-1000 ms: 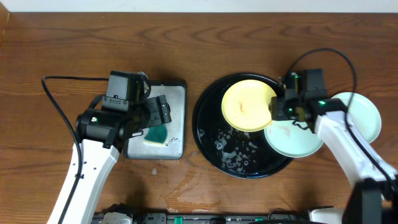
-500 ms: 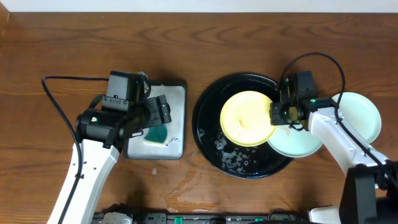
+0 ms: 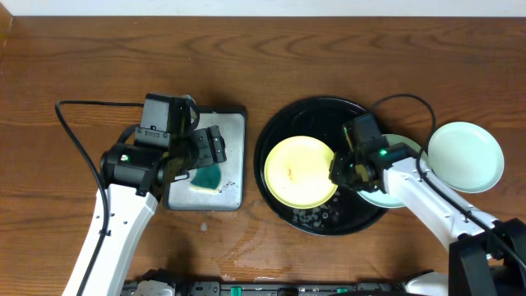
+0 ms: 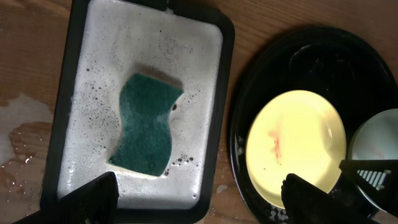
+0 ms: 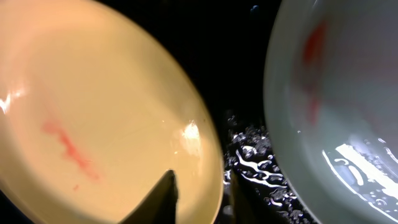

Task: Clean dirty plates on tray and stack at the side
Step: 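Move right gripper back and grip the yellow plate rim, then grasp the green sponge from the basin with the left gripper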

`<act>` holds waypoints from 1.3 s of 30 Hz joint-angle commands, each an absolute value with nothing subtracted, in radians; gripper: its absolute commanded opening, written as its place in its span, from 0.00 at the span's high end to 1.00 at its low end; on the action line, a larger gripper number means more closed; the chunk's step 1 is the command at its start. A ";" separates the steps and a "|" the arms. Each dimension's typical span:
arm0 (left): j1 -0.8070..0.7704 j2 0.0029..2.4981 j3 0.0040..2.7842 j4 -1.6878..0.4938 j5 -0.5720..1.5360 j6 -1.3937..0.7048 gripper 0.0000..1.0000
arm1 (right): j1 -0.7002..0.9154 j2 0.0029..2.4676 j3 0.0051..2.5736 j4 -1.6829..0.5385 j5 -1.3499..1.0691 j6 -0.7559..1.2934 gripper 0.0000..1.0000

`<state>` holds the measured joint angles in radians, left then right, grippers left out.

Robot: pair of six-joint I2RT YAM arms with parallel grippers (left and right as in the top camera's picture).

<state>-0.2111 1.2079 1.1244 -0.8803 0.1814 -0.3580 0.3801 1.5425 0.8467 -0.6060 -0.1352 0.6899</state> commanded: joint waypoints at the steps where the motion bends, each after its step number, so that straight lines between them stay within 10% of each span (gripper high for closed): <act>1: -0.208 1.208 1.147 -0.882 0.183 -0.345 0.16 | 0.385 1.536 0.864 -0.565 -0.042 0.610 0.65; 8: -0.208 1.208 1.145 -0.883 0.194 -0.352 0.16 | 0.373 1.530 0.982 -0.656 -0.099 0.095 0.57; 23: -0.208 1.561 0.938 -0.676 -0.009 -0.300 0.20 | 0.374 1.530 0.993 -0.708 -0.160 0.074 0.61; 29: -0.208 1.713 0.938 -0.603 0.050 -0.299 0.48 | 0.374 1.530 0.993 -0.727 -0.162 0.073 0.62; 32: -0.208 1.759 0.938 -0.606 0.080 -0.299 0.91 | 0.373 1.530 0.993 -0.731 -0.162 0.074 0.65; 39: -0.208 1.713 0.997 -0.706 0.078 -0.262 0.93 | 0.325 1.530 0.993 -0.726 -0.163 0.099 0.66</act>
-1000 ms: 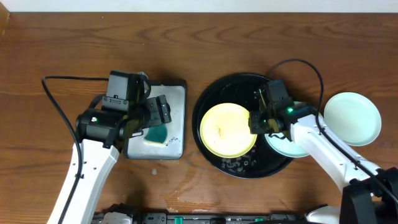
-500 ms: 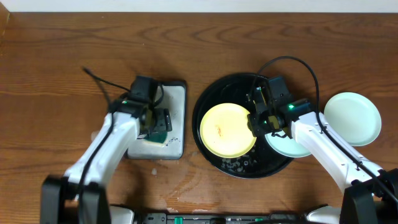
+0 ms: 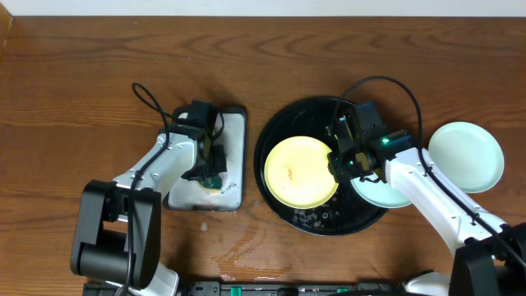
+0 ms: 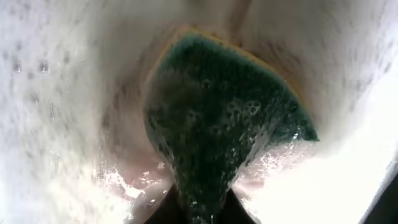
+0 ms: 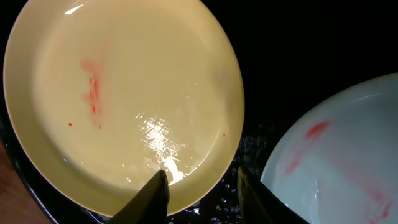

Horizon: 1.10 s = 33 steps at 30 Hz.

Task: Clean dirty plates on tray and stack at the side
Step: 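Grasp the green sponge from the basin with the left gripper, then scrub the yellow plate with the sponge while right gripper holds its rim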

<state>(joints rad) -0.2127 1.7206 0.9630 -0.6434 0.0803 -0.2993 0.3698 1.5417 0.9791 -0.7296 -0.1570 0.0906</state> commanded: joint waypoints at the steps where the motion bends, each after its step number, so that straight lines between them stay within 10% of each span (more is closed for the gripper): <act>1: -0.208 1.700 1.015 -0.730 0.078 -0.262 0.93 | 0.312 1.530 0.993 -0.723 -0.172 0.100 0.66; 17: -0.219 1.483 1.150 -0.885 0.414 -0.267 0.93 | 0.345 1.691 0.946 -0.582 -0.227 0.062 0.59; 26: -0.395 1.484 1.147 -0.832 0.362 -0.328 0.93 | 0.344 1.811 0.946 -0.530 -0.209 0.120 0.99; 33: -0.533 1.512 1.140 -0.714 0.292 -0.454 0.93 | 0.337 1.656 0.948 -0.596 -0.217 0.104 0.73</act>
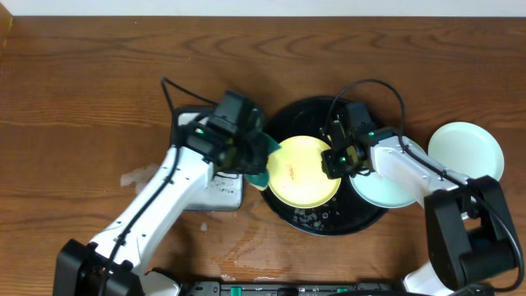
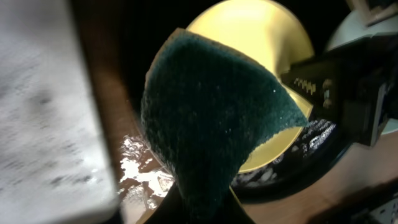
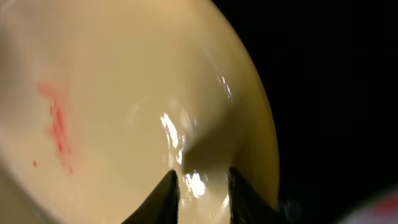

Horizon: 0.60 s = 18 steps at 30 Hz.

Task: Clean dirty plates on tray and stack at the side
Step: 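Scrub the yellow plate with the sponge while right gripper holds its rim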

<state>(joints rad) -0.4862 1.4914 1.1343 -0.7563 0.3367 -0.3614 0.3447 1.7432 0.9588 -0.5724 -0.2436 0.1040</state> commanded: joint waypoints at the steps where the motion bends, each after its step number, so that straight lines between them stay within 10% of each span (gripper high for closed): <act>1: -0.547 1.519 1.138 -0.691 0.290 -0.471 0.93 | 0.331 1.631 0.948 -0.606 -0.209 0.104 0.71; 13: -0.627 1.705 1.135 -0.577 0.264 -0.643 0.93 | 0.295 1.734 0.947 -0.567 -0.193 0.089 0.69; 18: -0.632 1.781 1.135 -0.558 0.276 -0.678 0.93 | 0.295 1.776 0.947 -0.562 -0.240 0.122 0.99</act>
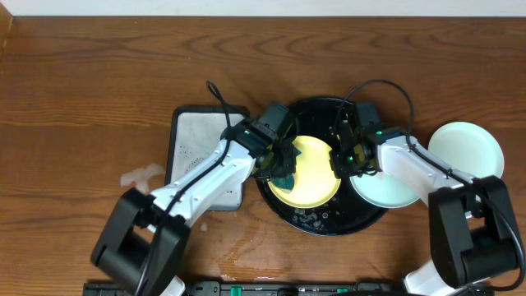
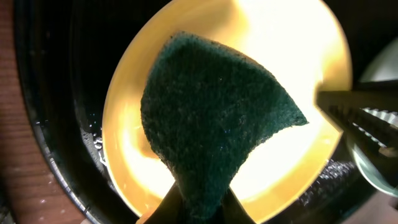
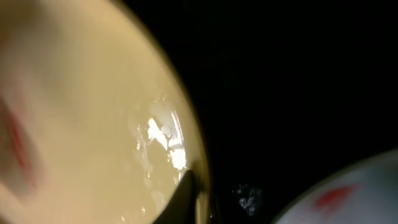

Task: Clean dirty plates on tray and stack at the side
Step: 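Scrub the yellow plate with the sponge while right gripper holds its rim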

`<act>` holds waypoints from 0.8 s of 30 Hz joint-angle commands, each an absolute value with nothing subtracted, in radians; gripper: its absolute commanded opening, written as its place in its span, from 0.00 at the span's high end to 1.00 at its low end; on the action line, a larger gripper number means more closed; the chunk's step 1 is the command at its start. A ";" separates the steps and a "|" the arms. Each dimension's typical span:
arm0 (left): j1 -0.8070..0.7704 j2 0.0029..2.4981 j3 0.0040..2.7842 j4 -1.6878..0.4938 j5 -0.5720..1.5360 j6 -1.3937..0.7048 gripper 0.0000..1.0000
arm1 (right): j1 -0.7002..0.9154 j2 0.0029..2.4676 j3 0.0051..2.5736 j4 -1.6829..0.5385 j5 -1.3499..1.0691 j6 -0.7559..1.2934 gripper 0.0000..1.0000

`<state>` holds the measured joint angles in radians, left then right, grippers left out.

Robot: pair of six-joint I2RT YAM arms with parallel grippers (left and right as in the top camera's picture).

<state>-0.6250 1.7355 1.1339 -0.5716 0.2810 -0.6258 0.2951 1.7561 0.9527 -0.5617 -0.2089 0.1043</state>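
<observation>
A yellow plate [image 1: 311, 177] with red smears lies in the round black tray [image 1: 320, 111]. My left gripper [image 1: 282, 167] is shut on a dark green sponge [image 2: 211, 118], which hangs over the left part of the yellow plate [image 2: 273, 50]. In the left wrist view my left gripper [image 2: 202, 208] pinches the sponge's lower end. My right gripper [image 1: 340, 160] is shut on the yellow plate's right rim [image 3: 200, 180]. A pale green plate [image 1: 385, 193] with red stains leans on the tray's right edge. The red stain on the pale green plate [image 3: 333, 196] shows at lower right.
A clean pale green plate [image 1: 466, 156] sits on the table right of the tray. A soapy rectangular tray [image 1: 201, 144] lies to the left, with a wet patch [image 1: 140, 175] on the wood beside it. Foam [image 1: 311, 216] lies in the black tray's front.
My left gripper has carried the sponge from the black tray's left edge to over the yellow plate's left part. My right gripper has shifted to the plate's right rim, which now sits between its fingers.
My left gripper was open above the sponge in the soapy tray, with the right gripper at the yellow plate's right rim. Then the left was shut on the sponge in the foam. Later it held the sponge at the black tray's edge, now over the plate.
</observation>
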 commanded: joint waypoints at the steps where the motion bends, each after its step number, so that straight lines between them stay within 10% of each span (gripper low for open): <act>1: -0.634 1.794 1.135 -0.549 0.287 -0.688 0.93 | 0.295 1.776 0.947 -0.562 -0.239 0.128 0.99; 12: -0.723 2.042 1.135 -0.360 0.418 -0.748 0.92 | 0.296 1.775 0.947 -0.573 -0.226 0.224 0.99; 24: -0.667 2.034 1.197 -0.773 -0.267 -0.639 0.93 | 0.296 1.775 0.947 -0.596 -0.220 0.223 0.99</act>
